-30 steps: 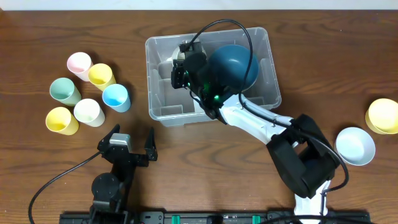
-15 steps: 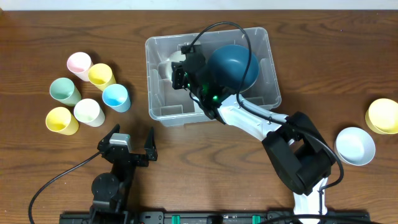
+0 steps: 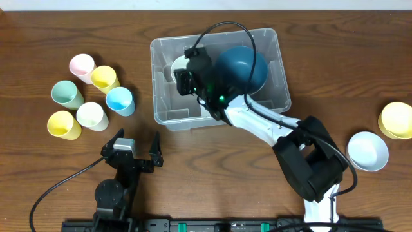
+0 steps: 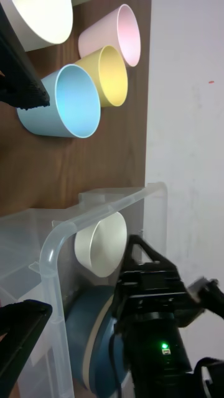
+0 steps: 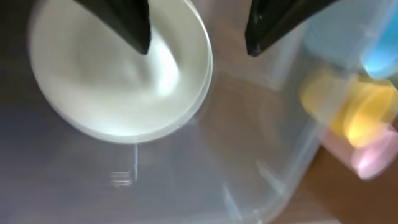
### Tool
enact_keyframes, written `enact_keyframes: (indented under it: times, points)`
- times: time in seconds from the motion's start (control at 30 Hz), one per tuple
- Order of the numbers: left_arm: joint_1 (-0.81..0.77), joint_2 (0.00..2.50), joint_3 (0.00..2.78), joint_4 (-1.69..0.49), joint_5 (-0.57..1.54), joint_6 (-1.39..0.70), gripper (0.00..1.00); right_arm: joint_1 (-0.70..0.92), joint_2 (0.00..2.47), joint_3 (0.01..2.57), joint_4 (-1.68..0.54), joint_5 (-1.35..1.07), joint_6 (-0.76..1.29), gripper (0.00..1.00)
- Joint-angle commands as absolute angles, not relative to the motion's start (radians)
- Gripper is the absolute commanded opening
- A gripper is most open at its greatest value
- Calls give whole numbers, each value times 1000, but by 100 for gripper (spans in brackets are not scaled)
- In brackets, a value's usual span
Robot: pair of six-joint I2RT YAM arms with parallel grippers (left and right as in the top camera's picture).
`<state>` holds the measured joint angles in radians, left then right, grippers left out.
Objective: Pack container
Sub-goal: 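Carry the white bowl into the bin's left side and release it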
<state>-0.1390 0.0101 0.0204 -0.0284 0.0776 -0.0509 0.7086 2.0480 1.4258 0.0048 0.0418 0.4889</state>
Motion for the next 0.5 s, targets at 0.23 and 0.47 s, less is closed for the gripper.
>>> enact_keyframes:
  times: [0.23,0.47]
  points:
    - [-135,4,4,-63,89,-45,98,648,1872,1847,-825,91,389,87]
    - [-135,4,4,-63,89,-45,98,421,1711,1856,-1121,91,505,91]
